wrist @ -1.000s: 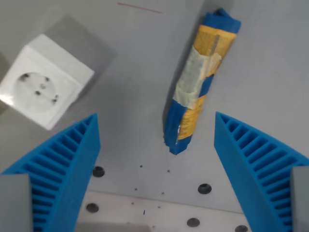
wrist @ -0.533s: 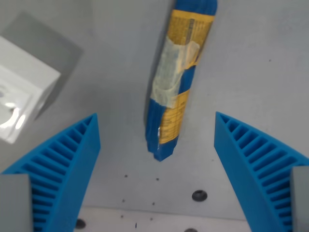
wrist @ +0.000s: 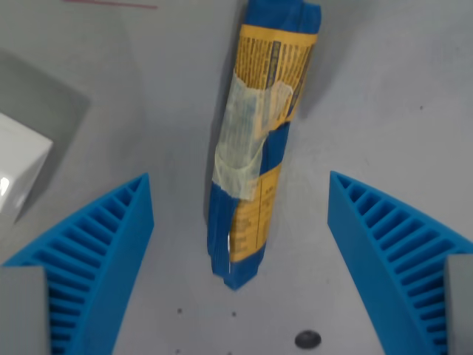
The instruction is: Pick up the blue bag
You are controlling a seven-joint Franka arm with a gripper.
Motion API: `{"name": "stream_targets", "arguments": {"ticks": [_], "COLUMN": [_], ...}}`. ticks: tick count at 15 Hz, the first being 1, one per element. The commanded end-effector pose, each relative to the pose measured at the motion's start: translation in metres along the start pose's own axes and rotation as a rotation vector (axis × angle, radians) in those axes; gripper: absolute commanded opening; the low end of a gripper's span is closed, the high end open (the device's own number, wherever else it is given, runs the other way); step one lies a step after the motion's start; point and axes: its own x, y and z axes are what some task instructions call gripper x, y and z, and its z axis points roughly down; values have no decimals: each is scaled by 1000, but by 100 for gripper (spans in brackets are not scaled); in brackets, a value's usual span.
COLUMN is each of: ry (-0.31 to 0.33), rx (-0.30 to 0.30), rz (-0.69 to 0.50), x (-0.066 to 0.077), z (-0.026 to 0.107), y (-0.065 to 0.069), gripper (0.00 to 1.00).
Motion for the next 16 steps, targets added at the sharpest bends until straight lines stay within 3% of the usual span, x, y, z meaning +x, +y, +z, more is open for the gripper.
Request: {"name": "stream_targets", "arguments": {"ticks": [1, 4, 5, 16], "ry": [106, 106, 107, 107], "rx": [14, 16, 16, 16], "rz": [22, 21, 20, 20], "x": [-4, -4, -3, -3], "z": [13, 28, 33, 33], "y": [-1, -2, -2, -2], "gripper": [100, 100, 0, 0]}}
